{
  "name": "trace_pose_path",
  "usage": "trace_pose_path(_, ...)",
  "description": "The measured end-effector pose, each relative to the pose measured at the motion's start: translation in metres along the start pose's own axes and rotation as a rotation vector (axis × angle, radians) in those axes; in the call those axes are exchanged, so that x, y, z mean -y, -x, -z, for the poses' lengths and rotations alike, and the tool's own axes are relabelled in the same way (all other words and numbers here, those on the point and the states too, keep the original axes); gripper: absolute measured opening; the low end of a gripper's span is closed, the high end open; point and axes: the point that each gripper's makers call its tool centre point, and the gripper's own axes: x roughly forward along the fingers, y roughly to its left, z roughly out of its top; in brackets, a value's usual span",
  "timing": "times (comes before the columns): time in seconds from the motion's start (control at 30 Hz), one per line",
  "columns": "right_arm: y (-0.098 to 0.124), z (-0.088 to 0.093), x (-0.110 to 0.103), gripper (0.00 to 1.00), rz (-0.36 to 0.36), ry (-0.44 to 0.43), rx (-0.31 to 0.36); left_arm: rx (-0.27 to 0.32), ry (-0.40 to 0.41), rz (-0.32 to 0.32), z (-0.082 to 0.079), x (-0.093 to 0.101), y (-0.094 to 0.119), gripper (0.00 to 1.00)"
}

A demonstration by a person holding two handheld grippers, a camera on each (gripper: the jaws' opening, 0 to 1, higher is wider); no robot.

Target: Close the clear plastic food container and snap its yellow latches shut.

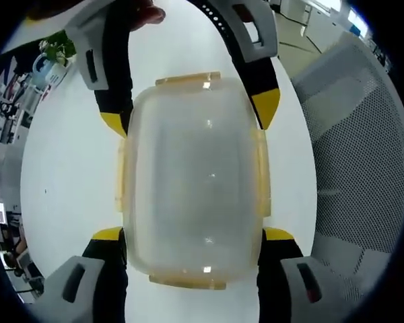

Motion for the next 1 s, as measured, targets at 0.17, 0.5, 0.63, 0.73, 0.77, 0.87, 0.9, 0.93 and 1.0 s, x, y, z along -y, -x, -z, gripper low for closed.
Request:
trace_pose_path(0.17,-0.004,-0.01,0.0,0.82,0.004,-0.008,0.0,-0.01,-0.012,0.002,0.011,-0.001,0.002,0.8)
trace_pose_path(0.5,-0.013,-0.029,-0.002,0.82,-0.003,0.008,-0.012,-0.001,0.01,-0.001,0.032,0.003,0.007,0.8)
trace_pose_path(0.63,-0.016,-0.038,-0.003,0.82,0.0,0.002,-0.005,-0.012,0.001,-0.001,0.041,0.002,0.008,0.8)
trace_pose_path(0.73,-0.017,-0.037,-0.003,0.82,0.003,0.001,-0.008,-0.006,-0.001,-0.001,0.042,0.002,0.008,0.8)
trace_pose_path(0.77,-0.017,-0.037,-0.003,0.82,0.003,0.0,-0.007,-0.003,0.0,-0.002,0.041,0.002,0.008,0.8)
trace_pose_path(0.87,-0.016,-0.037,-0.003,0.82,0.005,-0.001,-0.002,0.0,0.001,-0.003,0.041,0.002,0.008,0.8)
trace_pose_path(0.9,-0.016,-0.037,-0.003,0.82,0.004,-0.001,-0.003,0.0,0.001,-0.003,0.041,0.002,0.008,0.8)
trace_pose_path(0.93,-0.016,-0.037,-0.003,0.82,0.003,-0.001,-0.004,0.001,0.002,-0.004,0.041,0.002,0.008,0.8)
trace_pose_path(1.0,-0.017,-0.037,-0.003,0.82,0.0,0.001,-0.01,0.005,0.004,-0.003,0.041,0.002,0.008,0.8)
